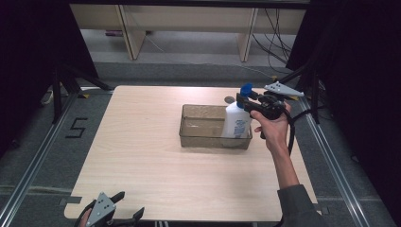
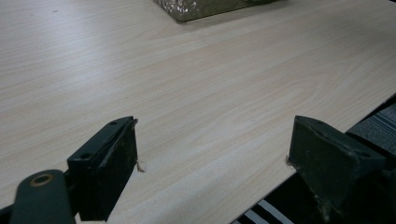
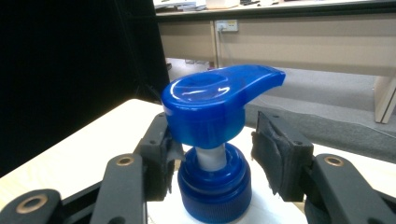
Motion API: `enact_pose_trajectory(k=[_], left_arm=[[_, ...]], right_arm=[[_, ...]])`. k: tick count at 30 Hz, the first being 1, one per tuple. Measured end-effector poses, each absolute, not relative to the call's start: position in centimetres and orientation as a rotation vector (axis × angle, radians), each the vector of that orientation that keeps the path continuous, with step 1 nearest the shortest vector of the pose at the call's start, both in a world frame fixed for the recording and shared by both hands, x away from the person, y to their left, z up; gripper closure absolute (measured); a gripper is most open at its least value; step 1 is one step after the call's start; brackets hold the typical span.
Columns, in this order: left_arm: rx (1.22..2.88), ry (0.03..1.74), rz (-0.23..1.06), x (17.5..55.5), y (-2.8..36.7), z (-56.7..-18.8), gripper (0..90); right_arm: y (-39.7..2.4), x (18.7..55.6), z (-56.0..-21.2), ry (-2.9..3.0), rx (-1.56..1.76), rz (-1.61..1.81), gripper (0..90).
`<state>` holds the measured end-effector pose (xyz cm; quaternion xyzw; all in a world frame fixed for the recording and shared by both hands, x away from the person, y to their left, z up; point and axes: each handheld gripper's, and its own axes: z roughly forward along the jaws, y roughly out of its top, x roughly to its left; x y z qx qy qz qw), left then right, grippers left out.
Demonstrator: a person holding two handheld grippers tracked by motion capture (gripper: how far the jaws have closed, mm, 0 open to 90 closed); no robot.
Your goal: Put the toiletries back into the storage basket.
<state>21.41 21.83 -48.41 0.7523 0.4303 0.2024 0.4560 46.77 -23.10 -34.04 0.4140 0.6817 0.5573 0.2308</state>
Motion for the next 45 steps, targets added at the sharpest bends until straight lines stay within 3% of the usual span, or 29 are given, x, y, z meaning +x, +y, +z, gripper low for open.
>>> enact_pose_trajectory(k=[8, 12, 14, 19, 45], left_arm=[[1.853, 1.069, 0.499, 21.4, 21.8, -48.4, 14.8], [1.843, 1.056, 0.492, 21.4, 21.8, -48.5, 14.8], [1.847, 1.056, 0.492, 21.4, 21.8, -48.5, 14.9], [1.849, 1.056, 0.496, 21.5, 21.8, -48.5, 14.9], [1.843, 1.059, 0.510, 21.4, 21.8, -48.4, 14.8]], right_arm=[[-22.8, 46.7, -34.1, 1.878, 1.140, 1.511, 50.5], [-22.7, 46.5, -34.0, 1.871, 1.155, 1.525, 43.0], [-22.7, 46.3, -33.9, 1.866, 1.172, 1.525, 35.0], [-22.8, 45.6, -33.8, 1.857, 1.200, 1.505, 31.0], [-24.2, 41.5, -35.3, 1.848, 1.163, 1.466, 30.8]])
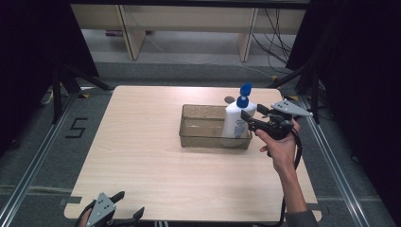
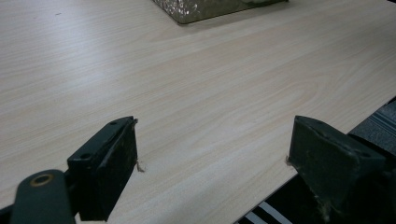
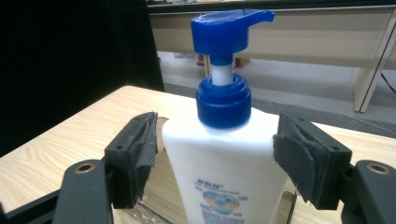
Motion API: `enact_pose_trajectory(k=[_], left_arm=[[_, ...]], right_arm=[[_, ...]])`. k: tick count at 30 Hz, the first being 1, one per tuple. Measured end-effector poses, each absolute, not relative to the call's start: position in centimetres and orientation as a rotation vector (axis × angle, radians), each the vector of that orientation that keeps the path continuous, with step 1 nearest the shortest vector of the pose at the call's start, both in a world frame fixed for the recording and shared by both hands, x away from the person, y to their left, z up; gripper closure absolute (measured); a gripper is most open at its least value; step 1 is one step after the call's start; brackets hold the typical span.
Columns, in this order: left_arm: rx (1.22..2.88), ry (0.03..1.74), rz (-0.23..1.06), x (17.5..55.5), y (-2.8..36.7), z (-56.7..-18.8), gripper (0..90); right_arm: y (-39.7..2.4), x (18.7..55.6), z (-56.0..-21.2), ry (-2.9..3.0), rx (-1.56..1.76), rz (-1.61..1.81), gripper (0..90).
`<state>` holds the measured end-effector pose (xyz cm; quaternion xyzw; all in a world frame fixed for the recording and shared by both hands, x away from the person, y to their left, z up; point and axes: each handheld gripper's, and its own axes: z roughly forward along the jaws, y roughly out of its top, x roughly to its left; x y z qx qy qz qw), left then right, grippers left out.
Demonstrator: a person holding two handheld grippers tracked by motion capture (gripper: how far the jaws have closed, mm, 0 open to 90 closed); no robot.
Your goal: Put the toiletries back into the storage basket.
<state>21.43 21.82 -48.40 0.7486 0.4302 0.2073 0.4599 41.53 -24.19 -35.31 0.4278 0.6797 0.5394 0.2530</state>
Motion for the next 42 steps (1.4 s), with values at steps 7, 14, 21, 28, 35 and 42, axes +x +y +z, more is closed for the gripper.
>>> enact_pose_trajectory(k=[7, 14, 21, 28, 35, 42], left_arm=[[1.841, 1.049, 0.511, 21.4, 21.9, -48.4, 14.9], [1.819, 1.046, 0.512, 21.4, 22.0, -48.4, 14.8], [1.836, 1.051, 0.514, 21.4, 22.2, -48.2, 14.9], [1.829, 1.049, 0.507, 21.4, 22.2, -48.3, 14.8], [1.842, 1.057, 0.509, 21.4, 22.3, -48.2, 14.8], [1.841, 1.050, 0.503, 21.5, 22.3, -48.3, 14.8]], right_arm=[[-23.8, 40.2, -36.0, 1.853, 1.162, 1.488, 30.9], [-23.5, 39.7, -36.8, 1.877, 1.145, 1.474, 30.8], [-23.7, 39.1, -37.3, 1.884, 1.149, 1.483, 30.6], [-23.6, 38.3, -37.6, 1.898, 1.171, 1.511, 29.2], [-23.3, 37.8, -37.7, 1.914, 1.173, 1.539, 27.8], [-22.2, 37.4, -38.0, 1.944, 1.153, 1.558, 25.4]])
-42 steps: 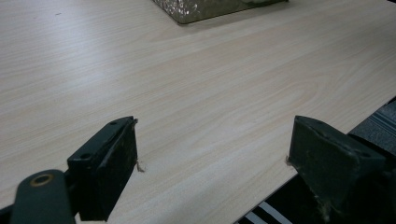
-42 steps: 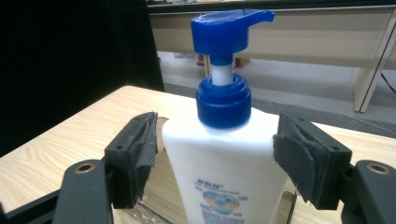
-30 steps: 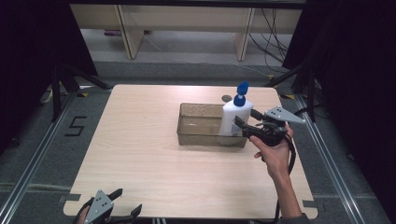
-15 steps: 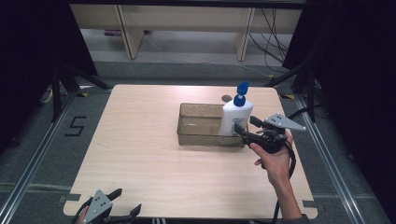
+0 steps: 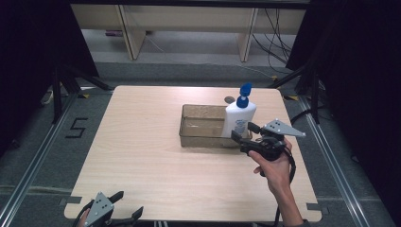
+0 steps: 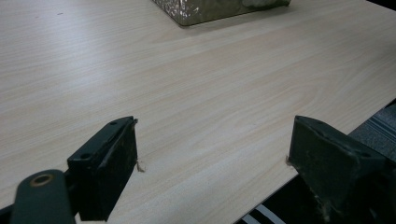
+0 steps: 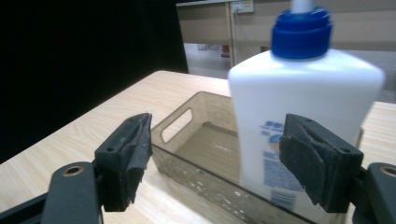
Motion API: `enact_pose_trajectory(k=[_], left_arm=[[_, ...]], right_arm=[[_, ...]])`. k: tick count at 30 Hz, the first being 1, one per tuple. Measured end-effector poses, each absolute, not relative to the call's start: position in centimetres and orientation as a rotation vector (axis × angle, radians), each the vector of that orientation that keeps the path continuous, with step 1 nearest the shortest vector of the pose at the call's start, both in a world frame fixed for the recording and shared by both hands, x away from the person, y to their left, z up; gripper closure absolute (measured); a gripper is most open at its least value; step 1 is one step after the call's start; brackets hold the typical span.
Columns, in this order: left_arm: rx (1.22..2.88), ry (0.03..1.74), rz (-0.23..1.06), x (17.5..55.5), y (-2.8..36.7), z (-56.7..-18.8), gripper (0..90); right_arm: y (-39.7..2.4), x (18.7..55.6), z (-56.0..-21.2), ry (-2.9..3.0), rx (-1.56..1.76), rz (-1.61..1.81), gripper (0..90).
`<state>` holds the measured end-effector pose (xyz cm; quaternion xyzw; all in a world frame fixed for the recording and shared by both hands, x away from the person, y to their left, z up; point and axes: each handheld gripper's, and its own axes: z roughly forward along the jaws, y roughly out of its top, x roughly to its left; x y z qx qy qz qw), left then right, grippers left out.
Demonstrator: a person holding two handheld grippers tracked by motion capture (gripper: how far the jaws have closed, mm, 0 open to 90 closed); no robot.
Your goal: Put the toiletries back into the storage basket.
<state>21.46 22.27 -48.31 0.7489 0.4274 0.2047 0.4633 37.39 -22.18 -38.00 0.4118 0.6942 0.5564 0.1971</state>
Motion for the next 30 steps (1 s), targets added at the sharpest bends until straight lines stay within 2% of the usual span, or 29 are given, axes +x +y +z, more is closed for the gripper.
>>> enact_pose_trajectory(k=[12, 30], left_arm=[[1.826, 1.076, 0.505, 21.6, 22.5, -48.3, 14.8], [1.818, 1.078, 0.511, 21.6, 22.7, -48.3, 14.8]], right_arm=[[-20.1, 36.6, -39.1, 1.994, 1.127, 1.599, 17.0], [-19.4, 35.6, -40.4, 2.050, 1.089, 1.611, 16.2]])
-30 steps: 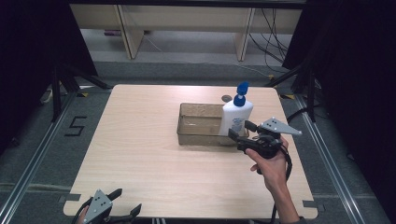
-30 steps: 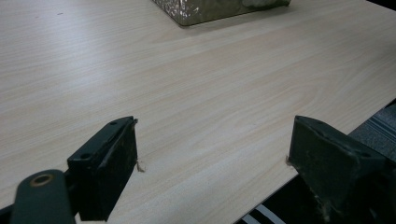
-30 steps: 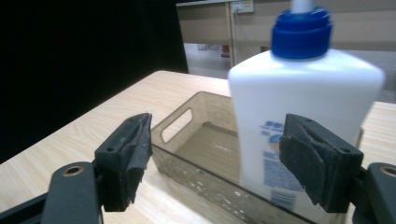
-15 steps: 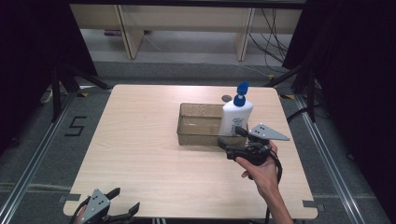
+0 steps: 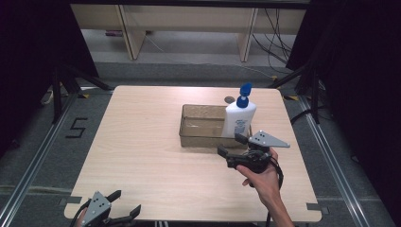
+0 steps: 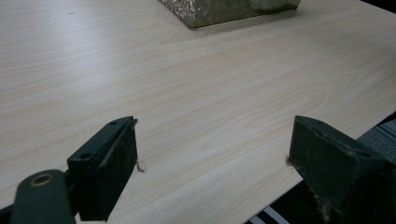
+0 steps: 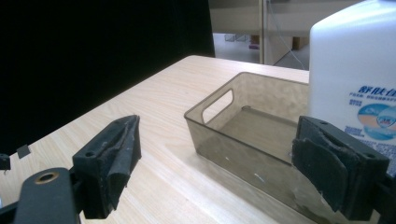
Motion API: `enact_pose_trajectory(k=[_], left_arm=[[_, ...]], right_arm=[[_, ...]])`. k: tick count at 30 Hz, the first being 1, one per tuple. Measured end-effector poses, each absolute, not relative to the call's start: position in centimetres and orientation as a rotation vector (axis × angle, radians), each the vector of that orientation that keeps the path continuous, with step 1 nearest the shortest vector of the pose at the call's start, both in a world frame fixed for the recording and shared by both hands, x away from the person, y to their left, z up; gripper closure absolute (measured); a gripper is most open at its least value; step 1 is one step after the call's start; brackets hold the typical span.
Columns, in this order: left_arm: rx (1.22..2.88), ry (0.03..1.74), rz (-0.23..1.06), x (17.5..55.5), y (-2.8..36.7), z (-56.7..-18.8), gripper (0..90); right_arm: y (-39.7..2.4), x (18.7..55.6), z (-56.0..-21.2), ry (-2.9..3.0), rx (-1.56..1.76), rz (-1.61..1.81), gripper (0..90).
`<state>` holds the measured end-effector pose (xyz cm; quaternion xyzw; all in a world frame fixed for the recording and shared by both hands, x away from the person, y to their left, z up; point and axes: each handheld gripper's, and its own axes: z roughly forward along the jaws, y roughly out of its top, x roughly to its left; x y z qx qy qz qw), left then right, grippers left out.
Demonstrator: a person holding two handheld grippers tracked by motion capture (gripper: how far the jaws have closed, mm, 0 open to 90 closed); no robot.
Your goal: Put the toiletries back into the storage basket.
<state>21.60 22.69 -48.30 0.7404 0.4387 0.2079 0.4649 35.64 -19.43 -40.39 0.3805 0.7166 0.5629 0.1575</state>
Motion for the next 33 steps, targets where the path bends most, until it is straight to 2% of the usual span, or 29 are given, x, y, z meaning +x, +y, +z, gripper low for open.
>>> enact_pose_trajectory(k=[33], left_arm=[[1.852, 1.066, 0.528, 21.5, 22.6, -48.1, 14.8]], right_arm=[[-19.6, 33.5, -42.7, 2.091, 1.088, 1.603, 16.2]])
